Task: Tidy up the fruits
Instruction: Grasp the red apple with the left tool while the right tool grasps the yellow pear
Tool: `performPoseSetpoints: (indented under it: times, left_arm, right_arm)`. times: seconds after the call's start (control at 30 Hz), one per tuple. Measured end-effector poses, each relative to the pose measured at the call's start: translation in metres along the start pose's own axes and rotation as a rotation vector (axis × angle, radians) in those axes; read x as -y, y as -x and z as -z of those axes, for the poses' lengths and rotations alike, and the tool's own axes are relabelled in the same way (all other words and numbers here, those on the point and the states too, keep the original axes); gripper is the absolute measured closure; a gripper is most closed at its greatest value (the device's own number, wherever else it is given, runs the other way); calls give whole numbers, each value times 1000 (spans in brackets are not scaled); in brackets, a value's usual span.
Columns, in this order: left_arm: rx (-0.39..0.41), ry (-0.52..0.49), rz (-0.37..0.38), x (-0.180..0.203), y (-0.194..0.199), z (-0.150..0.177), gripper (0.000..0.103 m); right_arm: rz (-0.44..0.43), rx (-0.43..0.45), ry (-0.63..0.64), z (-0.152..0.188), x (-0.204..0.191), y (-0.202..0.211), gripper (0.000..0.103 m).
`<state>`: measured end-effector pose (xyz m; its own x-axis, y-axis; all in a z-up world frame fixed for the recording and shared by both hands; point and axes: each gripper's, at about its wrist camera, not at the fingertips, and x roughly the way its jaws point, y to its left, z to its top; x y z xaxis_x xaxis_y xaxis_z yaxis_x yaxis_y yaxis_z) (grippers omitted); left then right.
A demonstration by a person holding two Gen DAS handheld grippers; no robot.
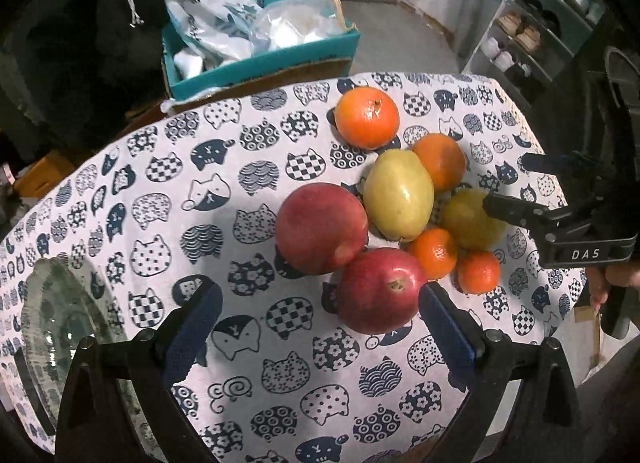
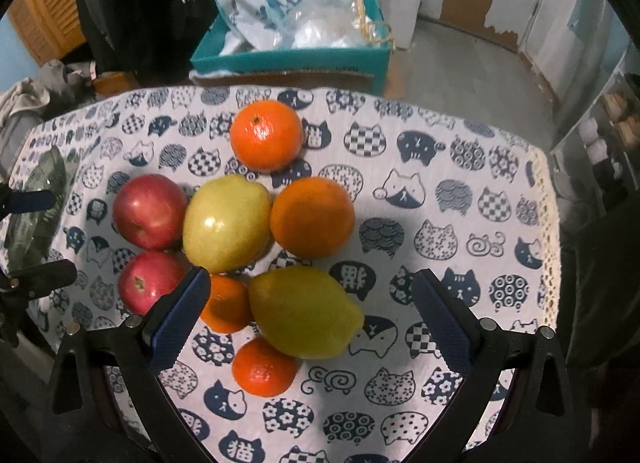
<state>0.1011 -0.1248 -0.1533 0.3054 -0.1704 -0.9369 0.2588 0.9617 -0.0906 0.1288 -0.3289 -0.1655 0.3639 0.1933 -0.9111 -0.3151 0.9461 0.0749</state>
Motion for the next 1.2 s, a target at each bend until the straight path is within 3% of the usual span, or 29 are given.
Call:
performPoseSetpoints:
  times: [0.53, 0.73, 0.87, 1.2]
  left_arm:
    - [-69, -21, 52, 20, -30, 5, 3]
    - [-93, -42, 59, 30, -41, 7, 3]
    - [-117, -37, 82, 33, -49, 10, 3]
    - [-153, -50, 91, 41, -68, 11, 3]
  right_arm:
    - [-16, -121, 59, 15, 4, -44, 10]
    - [-48, -106, 44, 16, 3, -52, 16]
    - [-120, -115, -47, 15, 9, -57, 27]
    - [-94, -123, -51, 16, 6, -51, 28]
